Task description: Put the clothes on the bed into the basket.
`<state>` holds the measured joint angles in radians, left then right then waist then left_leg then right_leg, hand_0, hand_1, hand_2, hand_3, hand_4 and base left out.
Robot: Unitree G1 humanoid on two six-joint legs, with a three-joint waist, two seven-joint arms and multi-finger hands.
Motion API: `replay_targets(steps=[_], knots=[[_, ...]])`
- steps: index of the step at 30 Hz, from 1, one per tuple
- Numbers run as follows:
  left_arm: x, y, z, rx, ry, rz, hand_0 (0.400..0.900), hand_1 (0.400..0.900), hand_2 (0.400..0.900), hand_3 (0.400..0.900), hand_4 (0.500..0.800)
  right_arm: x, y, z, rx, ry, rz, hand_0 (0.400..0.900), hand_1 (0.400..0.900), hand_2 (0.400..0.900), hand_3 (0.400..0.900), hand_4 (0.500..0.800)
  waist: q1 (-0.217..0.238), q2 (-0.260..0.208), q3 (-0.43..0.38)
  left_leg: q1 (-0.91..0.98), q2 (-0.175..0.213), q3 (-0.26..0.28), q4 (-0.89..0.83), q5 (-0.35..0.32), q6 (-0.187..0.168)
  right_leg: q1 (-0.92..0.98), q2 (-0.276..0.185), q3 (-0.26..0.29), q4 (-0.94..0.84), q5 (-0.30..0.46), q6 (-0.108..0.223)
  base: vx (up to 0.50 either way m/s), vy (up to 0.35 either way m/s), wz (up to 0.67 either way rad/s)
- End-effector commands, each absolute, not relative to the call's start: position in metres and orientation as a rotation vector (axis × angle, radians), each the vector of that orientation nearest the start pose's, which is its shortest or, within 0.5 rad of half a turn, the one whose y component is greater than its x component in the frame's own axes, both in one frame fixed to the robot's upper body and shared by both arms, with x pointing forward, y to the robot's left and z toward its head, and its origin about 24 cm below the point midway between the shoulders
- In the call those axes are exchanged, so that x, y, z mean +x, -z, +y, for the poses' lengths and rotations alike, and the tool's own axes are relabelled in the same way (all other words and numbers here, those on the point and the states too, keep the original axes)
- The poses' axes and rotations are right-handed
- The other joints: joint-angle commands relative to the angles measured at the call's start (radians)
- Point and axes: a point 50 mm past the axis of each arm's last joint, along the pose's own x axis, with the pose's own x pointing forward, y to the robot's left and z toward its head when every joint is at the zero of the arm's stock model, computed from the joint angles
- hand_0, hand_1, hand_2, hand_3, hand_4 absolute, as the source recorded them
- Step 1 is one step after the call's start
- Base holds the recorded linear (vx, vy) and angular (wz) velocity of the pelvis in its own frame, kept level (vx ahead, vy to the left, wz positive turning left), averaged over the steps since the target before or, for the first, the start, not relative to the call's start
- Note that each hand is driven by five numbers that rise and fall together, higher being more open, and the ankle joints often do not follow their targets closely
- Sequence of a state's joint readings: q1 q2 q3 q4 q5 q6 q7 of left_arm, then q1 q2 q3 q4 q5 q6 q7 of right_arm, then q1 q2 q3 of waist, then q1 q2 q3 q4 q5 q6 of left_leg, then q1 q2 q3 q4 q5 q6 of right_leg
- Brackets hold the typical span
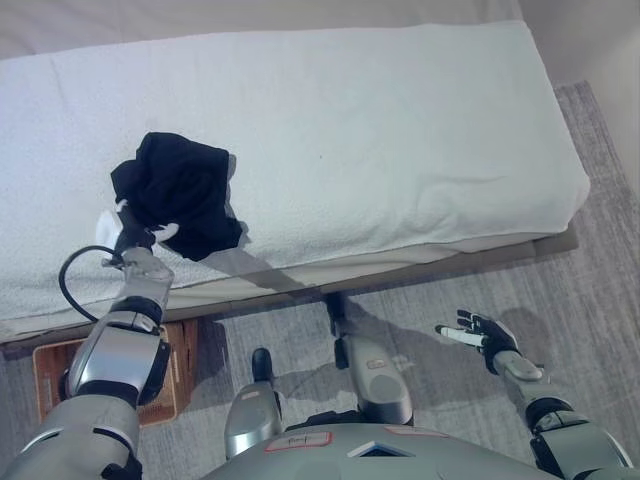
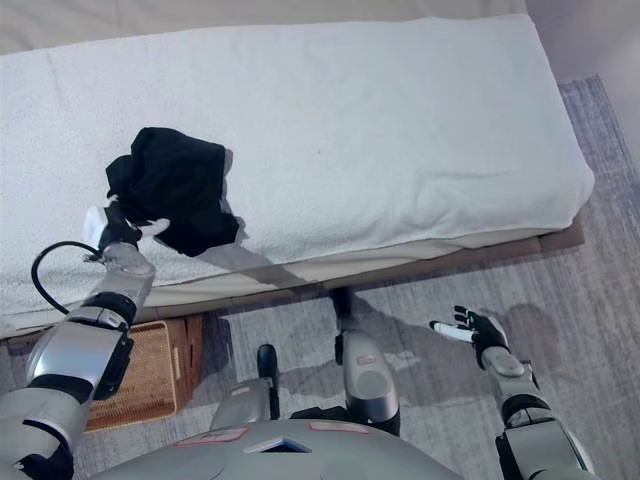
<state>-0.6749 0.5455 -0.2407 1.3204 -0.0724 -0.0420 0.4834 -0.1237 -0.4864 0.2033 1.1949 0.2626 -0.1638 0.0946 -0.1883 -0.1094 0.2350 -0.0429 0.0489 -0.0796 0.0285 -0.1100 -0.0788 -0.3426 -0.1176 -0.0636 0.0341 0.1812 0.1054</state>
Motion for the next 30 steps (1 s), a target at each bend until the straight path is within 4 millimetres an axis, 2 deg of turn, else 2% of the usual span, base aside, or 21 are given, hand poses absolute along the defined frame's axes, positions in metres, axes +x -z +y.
replay_targets(steps=[1,8,13,17,18,19,20,21,30], knots=[[0.322,-0.087,0.365,0.722,-0.85,0.287,0.9,0.9,0.9,0.9,0.8,0.168,0.093,-0.325,-0.357,0.16,0.846,0.9,0.9,0.9,0.9,0.8,-0.007,-0.019,-0.032,0.001,0.062,0.089,0.094,-0.062,-0.039,-0.125,-0.035,0.086,0.057,0.058,0.071,-0.04,-0.026,-0.08],[0.331,-0.126,0.377,0.674,-0.924,0.224,0.9,0.9,0.9,0.9,0.8,0.195,0.077,-0.322,-0.386,0.109,0.748,0.9,0.9,0.9,0.9,0.8,-0.033,-0.04,-0.008,-0.047,0.08,0.087,0.11,-0.058,-0.046,-0.18,-0.013,0.086,0.069,0.062,0.068,-0.06,-0.034,-0.05],[0.349,-0.145,0.364,0.638,-0.865,0.175,0.9,0.9,0.9,0.9,0.8,0.212,0.063,-0.32,-0.4,0.087,0.677,0.9,0.9,0.9,0.9,0.8,-0.051,-0.05,0.018,-0.113,0.082,0.077,0.134,-0.054,-0.051,-0.227,-0.008,0.085,0.068,0.071,0.065,-0.08,-0.033,0.01],[0.358,-0.147,0.351,0.584,-0.791,0.169,0.9,0.9,0.9,0.9,0.8,0.222,0.055,-0.32,-0.401,0.084,0.637,0.9,0.9,0.9,0.9,0.8,-0.061,-0.052,0.041,-0.153,0.082,0.068,0.153,-0.054,-0.053,-0.253,-0.007,0.085,0.066,0.08,0.063,-0.05,-0.022,0.02],[0.357,-0.147,0.354,0.57,-0.787,0.177,0.847,0.847,0.847,0.847,0.768,0.224,0.054,-0.318,-0.396,0.078,0.629,0.9,0.9,0.9,0.9,0.8,-0.066,-0.053,0.045,-0.159,0.083,0.067,0.156,-0.055,-0.054,-0.259,-0.005,0.086,0.066,0.081,0.062,-0.03,-0.002,-0.05],[0.358,-0.148,0.354,0.566,-0.782,0.175,0.512,0.512,0.512,0.512,0.567,0.225,0.054,-0.318,-0.397,0.074,0.625,0.9,0.9,0.9,0.9,0.8,-0.071,-0.056,0.047,-0.165,0.083,0.067,0.16,-0.056,-0.054,-0.265,-0.004,0.087,0.066,0.082,0.061,-0.03,-0.006,-0.07],[0.358,-0.145,0.353,0.563,-0.764,0.183,0.414,0.414,0.414,0.414,0.508,0.226,0.052,-0.317,-0.396,0.07,0.616,0.9,0.9,0.9,0.9,0.8,-0.077,-0.059,0.047,-0.171,0.084,0.069,0.165,-0.058,-0.055,-0.272,-0.002,0.089,0.068,0.084,0.061,-0.02,-0.005,-0.08],[0.358,-0.145,0.353,0.555,-0.76,0.184,0.4,0.4,0.4,0.4,0.5,0.226,0.052,-0.317,-0.398,0.065,0.613,0.9,0.9,0.9,0.9,0.8,-0.08,-0.06,0.046,-0.176,0.086,0.07,0.169,-0.061,-0.056,-0.277,-0.001,0.092,0.068,0.085,0.061,-0.03,0.003,-0.1],[0.356,-0.129,0.347,0.533,-0.721,0.199,0.4,0.4,0.4,0.4,0.5,0.217,0.055,-0.321,-0.403,0.082,0.622,0.9,0.9,0.9,0.9,0.8,-0.09,-0.061,0.016,-0.194,0.076,0.081,0.191,-0.083,-0.055,-0.289,-0.003,0.106,0.064,0.09,0.058,0.0,0.005,-0.07]])
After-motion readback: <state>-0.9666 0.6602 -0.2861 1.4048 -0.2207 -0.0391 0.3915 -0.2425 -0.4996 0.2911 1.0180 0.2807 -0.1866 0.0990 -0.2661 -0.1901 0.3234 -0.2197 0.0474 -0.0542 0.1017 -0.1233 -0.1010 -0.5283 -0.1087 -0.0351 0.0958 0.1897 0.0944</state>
